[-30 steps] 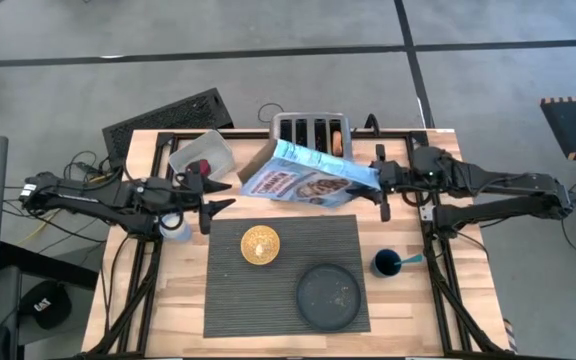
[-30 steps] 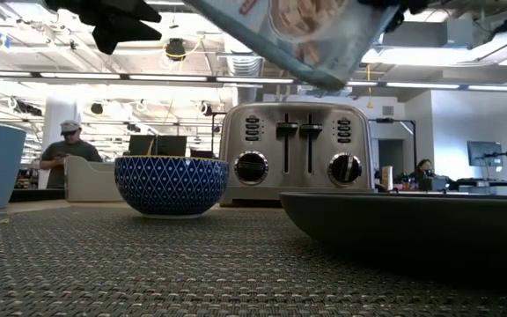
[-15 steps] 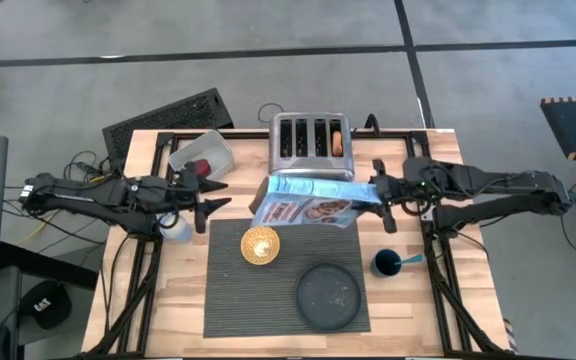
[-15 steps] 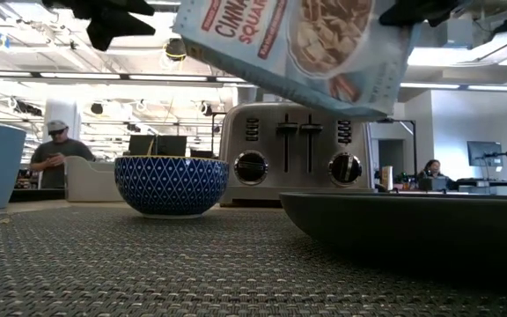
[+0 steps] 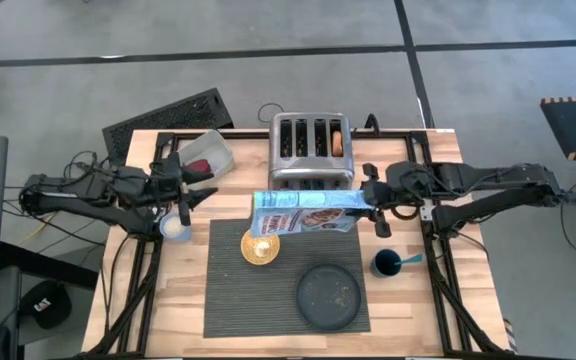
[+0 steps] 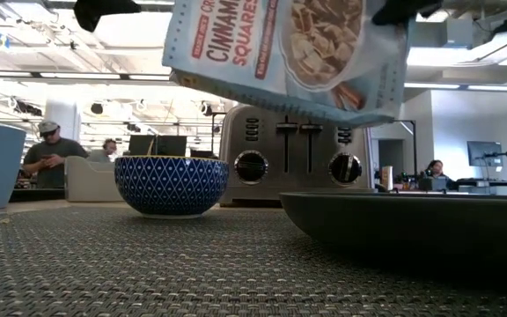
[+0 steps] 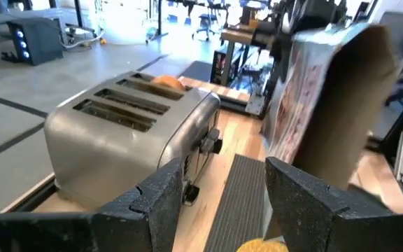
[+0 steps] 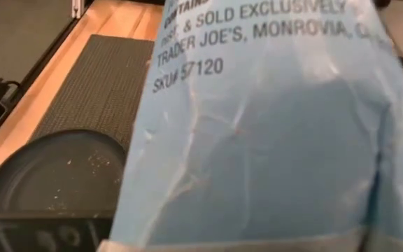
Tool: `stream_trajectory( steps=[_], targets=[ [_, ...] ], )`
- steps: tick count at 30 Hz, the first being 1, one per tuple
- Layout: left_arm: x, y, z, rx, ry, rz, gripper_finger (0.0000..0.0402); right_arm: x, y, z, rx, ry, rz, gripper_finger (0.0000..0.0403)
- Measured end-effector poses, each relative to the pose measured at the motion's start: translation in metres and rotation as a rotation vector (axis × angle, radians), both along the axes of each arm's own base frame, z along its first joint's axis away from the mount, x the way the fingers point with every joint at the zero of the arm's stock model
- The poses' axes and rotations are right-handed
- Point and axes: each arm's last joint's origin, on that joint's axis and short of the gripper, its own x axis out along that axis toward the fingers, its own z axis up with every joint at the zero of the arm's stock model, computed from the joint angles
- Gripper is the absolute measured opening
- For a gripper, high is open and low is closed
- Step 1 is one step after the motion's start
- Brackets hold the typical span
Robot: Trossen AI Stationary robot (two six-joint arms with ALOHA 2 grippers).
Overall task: Arrange a breakfast setting
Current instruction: Pour the cereal from the blue cereal box into the yellow bowl
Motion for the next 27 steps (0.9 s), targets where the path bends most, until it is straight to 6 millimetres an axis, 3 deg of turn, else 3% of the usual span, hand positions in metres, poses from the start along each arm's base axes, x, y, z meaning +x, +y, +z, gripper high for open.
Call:
stream_trajectory(
  steps=[11,27],
  targets=[
    [0.001,0.000,-0.003,0.004,0.035,-0.001,0.0187,0.032,0.006,0.035,-0.027,0.202,0.009,0.0167],
    [0.000,0.000,-0.006,0.009,0.060,-0.003,0.0187,0.074,0.016,0.050,-0.085,0.392,0.042,0.0167]
  ],
)
